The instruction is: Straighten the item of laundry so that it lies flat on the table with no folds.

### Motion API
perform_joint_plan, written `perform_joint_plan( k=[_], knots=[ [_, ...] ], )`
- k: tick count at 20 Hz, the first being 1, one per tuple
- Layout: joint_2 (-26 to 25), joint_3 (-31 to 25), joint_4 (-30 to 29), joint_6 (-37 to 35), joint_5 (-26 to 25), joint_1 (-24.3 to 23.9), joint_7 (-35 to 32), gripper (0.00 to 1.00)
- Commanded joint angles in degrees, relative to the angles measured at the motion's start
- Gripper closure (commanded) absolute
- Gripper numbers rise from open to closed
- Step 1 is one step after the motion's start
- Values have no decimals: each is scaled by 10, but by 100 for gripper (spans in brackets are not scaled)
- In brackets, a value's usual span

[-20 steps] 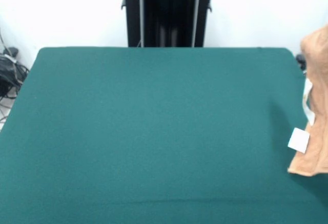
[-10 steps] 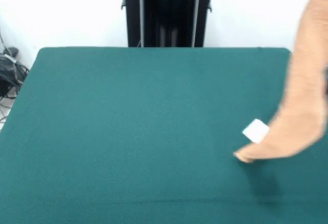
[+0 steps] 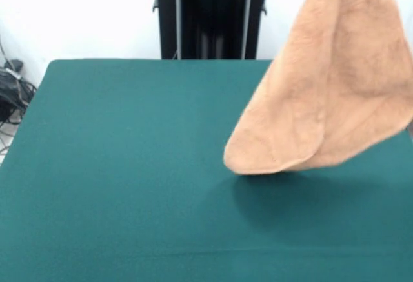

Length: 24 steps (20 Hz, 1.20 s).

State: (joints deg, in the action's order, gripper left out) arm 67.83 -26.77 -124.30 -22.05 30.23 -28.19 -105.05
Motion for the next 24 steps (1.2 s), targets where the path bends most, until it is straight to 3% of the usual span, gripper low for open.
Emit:
perform_joint_plan(
  k=[1, 6, 15, 24],
  knots=[
    [-6, -220, -152, 78, -12, -104, 77, 100],
    [-30, -251, -145, 82, -97, -145, 28, 100],
    [-63, -310, -160, 108, -199, -212, -12, 100],
    [-113, -312, -174, 155, -303, -247, -21, 100]
  ],
)
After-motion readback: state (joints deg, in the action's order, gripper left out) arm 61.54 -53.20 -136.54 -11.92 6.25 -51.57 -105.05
